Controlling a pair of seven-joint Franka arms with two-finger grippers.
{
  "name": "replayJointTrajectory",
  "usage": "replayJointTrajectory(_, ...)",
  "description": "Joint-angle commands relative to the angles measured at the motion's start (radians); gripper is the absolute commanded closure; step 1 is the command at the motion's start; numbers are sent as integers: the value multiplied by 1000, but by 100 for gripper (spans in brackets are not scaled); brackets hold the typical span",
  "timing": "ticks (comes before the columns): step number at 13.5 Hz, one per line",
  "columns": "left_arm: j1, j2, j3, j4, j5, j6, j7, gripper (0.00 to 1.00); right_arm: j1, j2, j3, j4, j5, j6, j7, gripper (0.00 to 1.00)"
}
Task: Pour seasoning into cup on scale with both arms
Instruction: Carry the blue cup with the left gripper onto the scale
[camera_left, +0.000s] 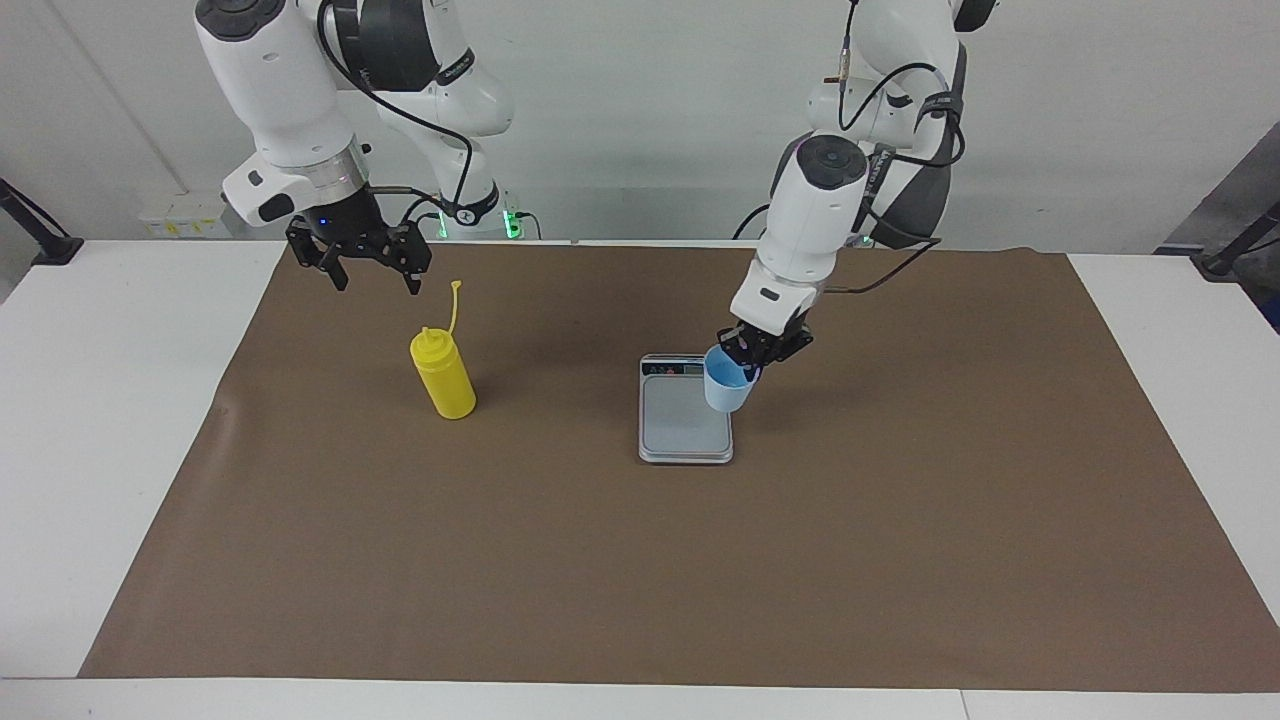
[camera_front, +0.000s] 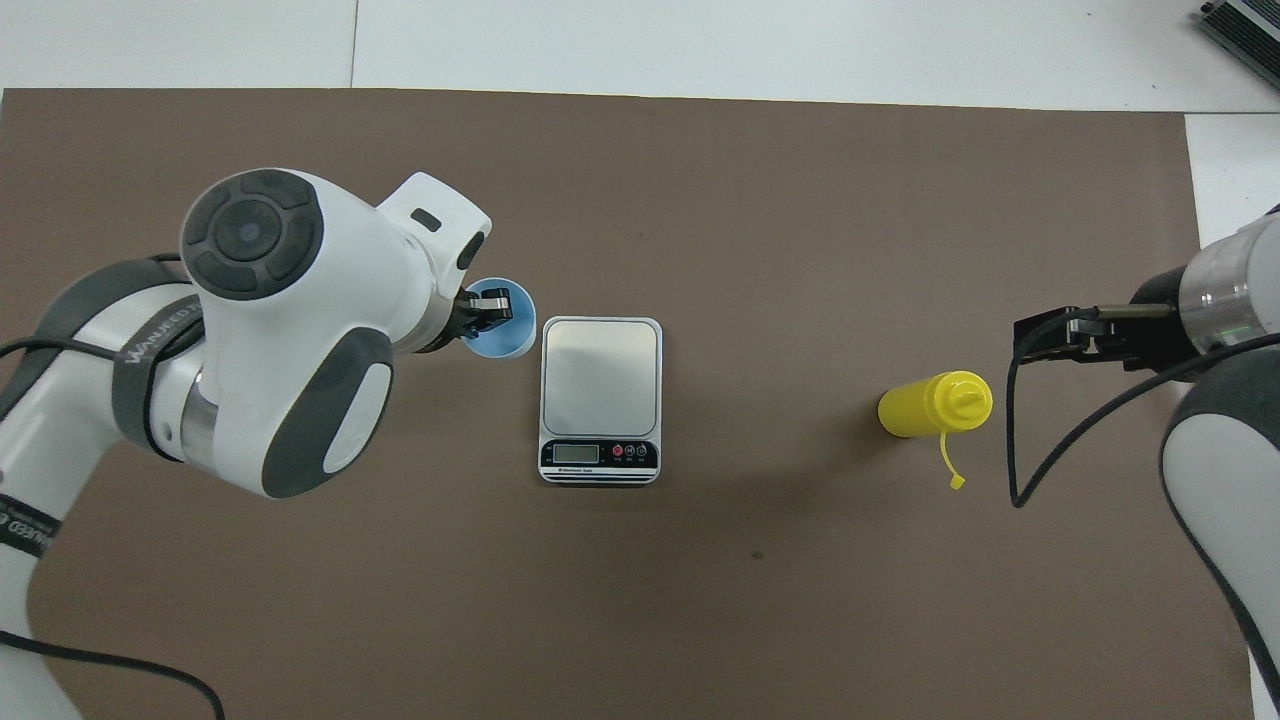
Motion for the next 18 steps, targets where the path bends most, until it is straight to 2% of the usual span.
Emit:
replayJointTrajectory(1,-52,46,17,-7,50,45,-75,100,-12,-28,1,-34,21,5,-23,0)
replayJointTrajectory(5,-74,76,17,-16,71,107,-113,100,-12,-29,1,-34,21,1,-23,0)
replayJointTrajectory(15,-83,77,17,-70,79,177,-121,100,-12,-29,1,-34,21,2,-23,0)
replayJointTrajectory(16,-83,77,17,-70,79,177,-121,93,-12,-29,1,-36,21,-1,-23,0)
replayJointTrajectory(17,-83,77,17,-70,79,177,-119,69,-12,-30,1,-36,21,-1,-23,0)
replayJointTrajectory(18,-82,77,17,-70,85,176,-113,17,-12,-30,1,-39,21,1,-23,0)
